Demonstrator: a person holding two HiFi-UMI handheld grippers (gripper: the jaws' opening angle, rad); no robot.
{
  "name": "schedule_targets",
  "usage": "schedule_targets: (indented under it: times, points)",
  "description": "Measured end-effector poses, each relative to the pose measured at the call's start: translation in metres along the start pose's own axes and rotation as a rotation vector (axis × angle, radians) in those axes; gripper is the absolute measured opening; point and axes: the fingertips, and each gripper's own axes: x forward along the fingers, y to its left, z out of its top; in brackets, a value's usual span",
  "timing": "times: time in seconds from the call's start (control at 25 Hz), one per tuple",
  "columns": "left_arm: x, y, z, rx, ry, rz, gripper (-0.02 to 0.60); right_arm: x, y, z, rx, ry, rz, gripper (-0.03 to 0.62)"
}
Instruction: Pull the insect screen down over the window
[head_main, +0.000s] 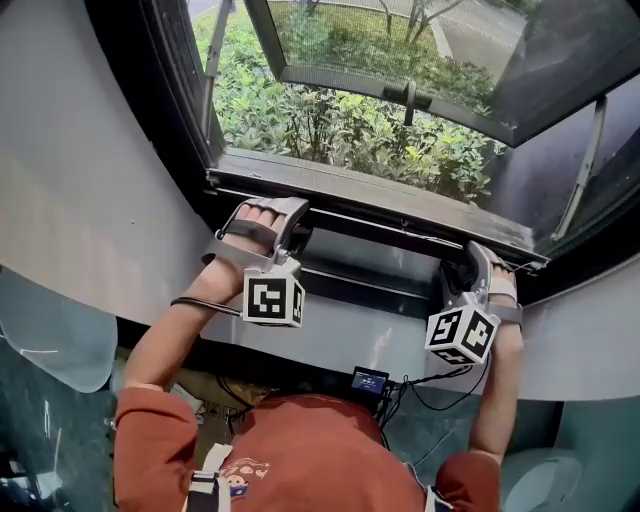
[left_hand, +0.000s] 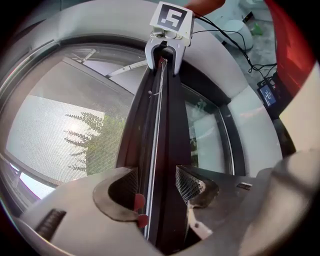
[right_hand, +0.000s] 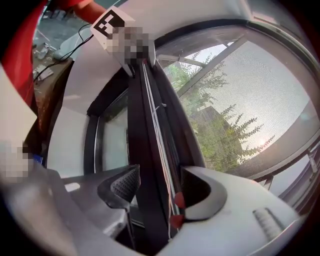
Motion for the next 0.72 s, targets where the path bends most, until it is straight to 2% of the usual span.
schedule_targets:
  times: [0.24, 0.72]
  points:
    - [0.002, -0.002, 0.0, -0.02, -0.008, -0.003, 0.235, 0.002, 0.001, 0.001, 0.043, -0.022, 0.002, 0.259]
    - [0.005, -0.016, -0.002, -0.032, -0.016, -0.023, 0.235, 0.007, 0.016, -0.004, 0.029, 0.01, 0.014, 0.259]
